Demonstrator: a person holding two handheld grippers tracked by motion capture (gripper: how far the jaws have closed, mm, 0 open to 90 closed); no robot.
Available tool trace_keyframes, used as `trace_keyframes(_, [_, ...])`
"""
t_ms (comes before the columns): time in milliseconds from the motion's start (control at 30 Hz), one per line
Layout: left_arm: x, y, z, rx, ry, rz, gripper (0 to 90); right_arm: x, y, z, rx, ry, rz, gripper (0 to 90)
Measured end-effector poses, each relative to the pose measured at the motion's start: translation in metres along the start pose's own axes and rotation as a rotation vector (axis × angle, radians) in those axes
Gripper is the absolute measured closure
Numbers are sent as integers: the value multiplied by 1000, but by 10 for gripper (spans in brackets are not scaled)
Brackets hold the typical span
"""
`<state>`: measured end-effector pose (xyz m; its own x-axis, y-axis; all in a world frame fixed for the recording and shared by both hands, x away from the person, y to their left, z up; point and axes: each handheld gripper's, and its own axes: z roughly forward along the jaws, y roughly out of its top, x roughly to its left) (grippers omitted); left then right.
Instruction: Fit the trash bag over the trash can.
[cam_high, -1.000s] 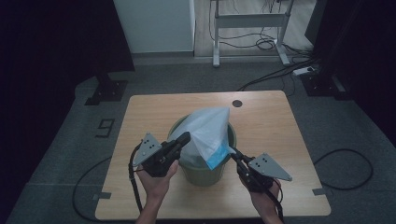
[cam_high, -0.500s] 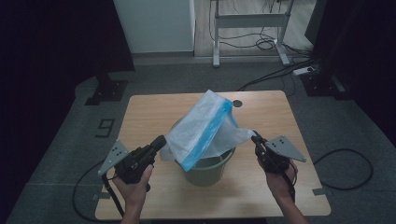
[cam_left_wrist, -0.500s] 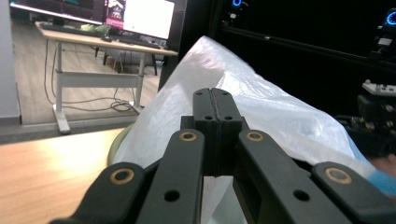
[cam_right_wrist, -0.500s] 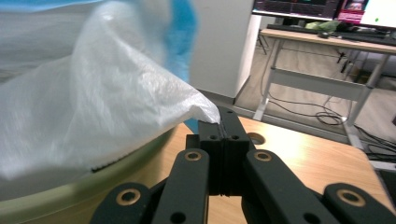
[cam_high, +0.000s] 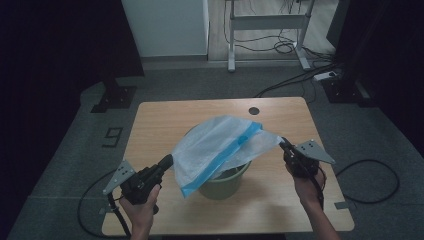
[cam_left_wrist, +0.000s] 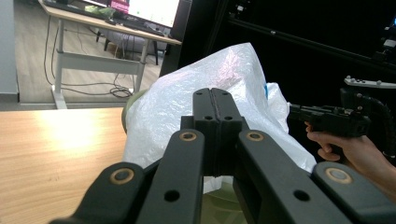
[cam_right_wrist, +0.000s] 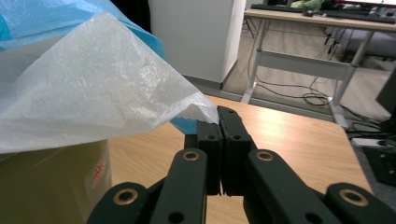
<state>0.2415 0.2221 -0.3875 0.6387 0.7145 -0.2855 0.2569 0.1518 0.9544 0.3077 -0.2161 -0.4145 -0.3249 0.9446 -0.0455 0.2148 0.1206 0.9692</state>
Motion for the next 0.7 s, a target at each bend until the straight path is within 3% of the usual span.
trace_keyframes(67, [-1, -1, 1, 2, -3, -2, 899, -1, -2, -1, -5, 25, 6, 806])
trace_keyframes(267, [-2, -3, 2, 2, -2, -4, 899, 4, -3, -19, -37, 63, 43, 442])
trace_keyframes(400, [-3, -4, 3, -2, -3, -13, 899, 5, -11, -40, -49, 94, 56, 373])
trace_keyframes(700, [-7, -5, 10, 0, 2, -19, 899, 18, -25, -64, -47, 169, 24, 356])
